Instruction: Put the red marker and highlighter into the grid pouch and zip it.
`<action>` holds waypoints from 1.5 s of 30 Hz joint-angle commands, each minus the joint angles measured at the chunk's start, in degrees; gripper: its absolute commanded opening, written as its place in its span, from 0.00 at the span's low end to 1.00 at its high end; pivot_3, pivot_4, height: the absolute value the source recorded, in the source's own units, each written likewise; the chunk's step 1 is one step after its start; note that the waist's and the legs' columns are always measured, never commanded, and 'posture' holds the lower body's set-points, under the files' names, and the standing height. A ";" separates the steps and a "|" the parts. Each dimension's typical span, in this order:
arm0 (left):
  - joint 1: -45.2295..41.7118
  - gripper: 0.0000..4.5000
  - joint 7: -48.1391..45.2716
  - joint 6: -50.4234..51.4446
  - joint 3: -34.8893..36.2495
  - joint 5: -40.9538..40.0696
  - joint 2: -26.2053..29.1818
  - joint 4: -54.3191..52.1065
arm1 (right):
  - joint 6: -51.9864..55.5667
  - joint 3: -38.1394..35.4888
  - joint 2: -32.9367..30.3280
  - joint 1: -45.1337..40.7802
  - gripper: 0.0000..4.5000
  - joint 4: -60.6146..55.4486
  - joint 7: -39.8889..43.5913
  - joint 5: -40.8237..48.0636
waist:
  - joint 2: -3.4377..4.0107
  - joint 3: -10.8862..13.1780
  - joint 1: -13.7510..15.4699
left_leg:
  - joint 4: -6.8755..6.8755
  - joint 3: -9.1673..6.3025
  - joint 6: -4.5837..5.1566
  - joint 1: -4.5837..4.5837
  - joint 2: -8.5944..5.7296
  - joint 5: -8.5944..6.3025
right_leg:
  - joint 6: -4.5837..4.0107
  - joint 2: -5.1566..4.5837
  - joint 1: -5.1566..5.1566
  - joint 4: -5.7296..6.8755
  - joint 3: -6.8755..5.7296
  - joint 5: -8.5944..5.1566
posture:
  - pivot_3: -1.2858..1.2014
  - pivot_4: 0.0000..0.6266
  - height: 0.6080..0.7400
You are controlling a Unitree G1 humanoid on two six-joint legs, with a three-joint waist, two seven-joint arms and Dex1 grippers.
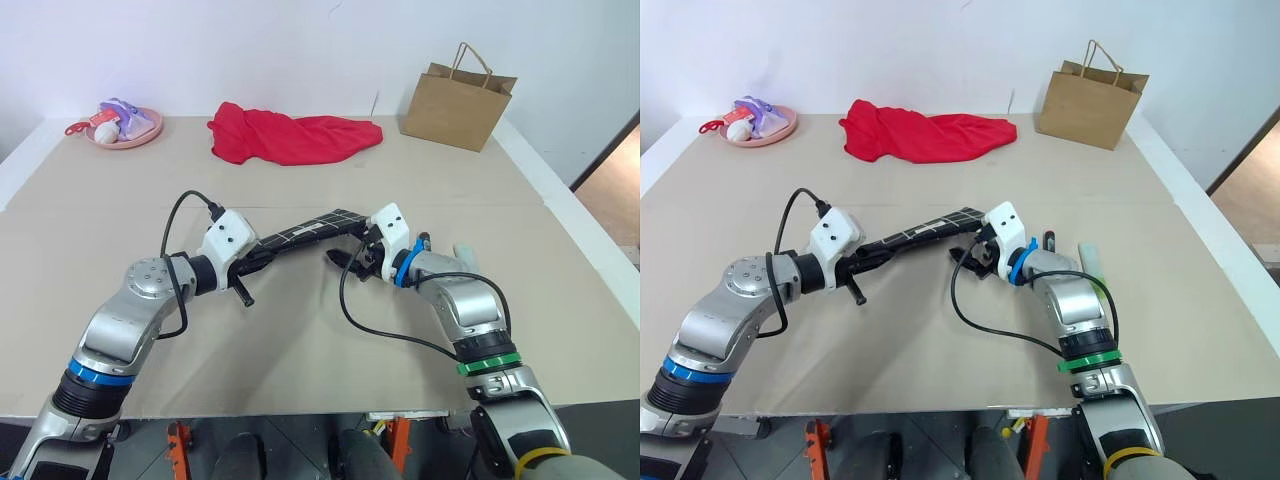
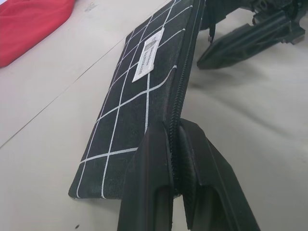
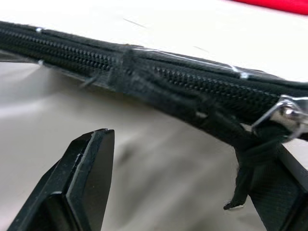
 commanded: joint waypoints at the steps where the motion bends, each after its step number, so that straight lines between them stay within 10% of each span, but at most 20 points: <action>1: 0.00 0.00 0.95 -0.06 1.25 0.43 0.06 -2.87 | -2.14 -0.72 -0.88 -1.24 0.56 -0.53 1.15 -0.27 | 0.00 0.00 0.00 | 0.00 0.00 0.00 0.00 0.00 0.00 | 0.00 0.00 0.00 0.00 0.00 0.00 | 0.52 0.24 1.00; 8: 0.48 0.00 1.24 -0.27 2.42 0.57 1.03 -2.36 | -2.99 -0.31 -1.62 -1.15 0.01 -0.72 2.79 -0.85 | 0.00 0.00 -0.04 | 0.00 -0.02 0.00 0.02 0.01 0.00 | 0.00 0.03 0.00 0.01 0.00 0.00 | 0.52 0.24 1.00; 45: -1.40 0.00 0.61 -0.42 1.09 0.15 -1.35 -1.05 | -2.72 15.93 8.37 -3.62 0.01 -6.87 11.60 -6.28 | -0.04 0.01 -0.01 | 0.04 -0.02 -0.01 -0.01 0.02 0.00 | -0.03 0.02 -0.02 0.02 -0.01 0.03 | 0.52 0.24 1.00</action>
